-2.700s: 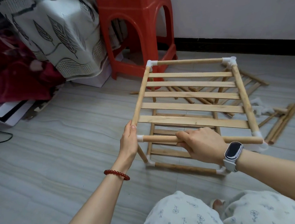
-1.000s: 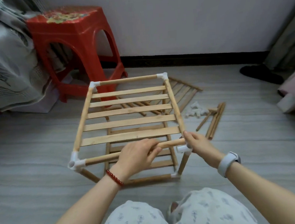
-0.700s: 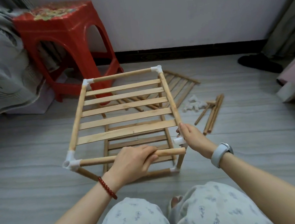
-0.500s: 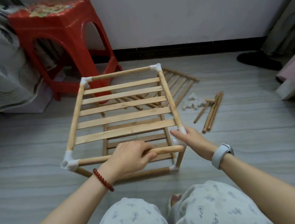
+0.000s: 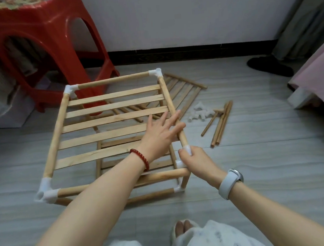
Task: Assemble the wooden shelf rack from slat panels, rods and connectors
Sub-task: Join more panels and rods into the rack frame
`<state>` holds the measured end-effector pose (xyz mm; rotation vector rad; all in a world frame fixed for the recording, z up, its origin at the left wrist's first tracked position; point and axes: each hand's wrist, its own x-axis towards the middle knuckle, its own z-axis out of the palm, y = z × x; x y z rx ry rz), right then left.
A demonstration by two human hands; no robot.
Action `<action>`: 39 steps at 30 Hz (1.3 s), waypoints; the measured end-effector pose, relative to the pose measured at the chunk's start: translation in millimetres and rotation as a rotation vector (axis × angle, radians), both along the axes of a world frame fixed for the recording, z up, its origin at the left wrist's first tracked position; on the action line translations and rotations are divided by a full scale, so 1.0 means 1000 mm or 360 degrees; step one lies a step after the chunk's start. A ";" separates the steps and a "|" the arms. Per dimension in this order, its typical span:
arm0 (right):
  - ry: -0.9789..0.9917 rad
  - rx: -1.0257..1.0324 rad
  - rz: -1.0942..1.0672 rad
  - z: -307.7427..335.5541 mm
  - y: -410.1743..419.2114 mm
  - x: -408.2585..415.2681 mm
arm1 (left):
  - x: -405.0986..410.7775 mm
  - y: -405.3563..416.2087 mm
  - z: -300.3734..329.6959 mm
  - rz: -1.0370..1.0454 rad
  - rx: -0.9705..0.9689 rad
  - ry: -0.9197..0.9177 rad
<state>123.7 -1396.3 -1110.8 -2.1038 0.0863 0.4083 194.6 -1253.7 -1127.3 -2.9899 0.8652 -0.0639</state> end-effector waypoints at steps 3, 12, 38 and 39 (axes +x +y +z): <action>-0.0022 -0.0014 0.0054 -0.002 -0.004 -0.008 | 0.004 -0.002 -0.005 -0.0002 -0.0043 0.0025; -0.0014 0.0224 0.0010 -0.011 -0.028 -0.006 | -0.041 0.006 0.034 -0.0155 -0.0560 -0.0007; 0.0078 0.0506 0.0030 -0.020 -0.041 -0.006 | -0.122 0.013 0.026 -0.0190 -0.0155 -0.0138; 0.0078 0.0517 0.0026 -0.020 -0.040 -0.006 | -0.123 0.013 0.025 -0.0179 -0.0204 -0.0215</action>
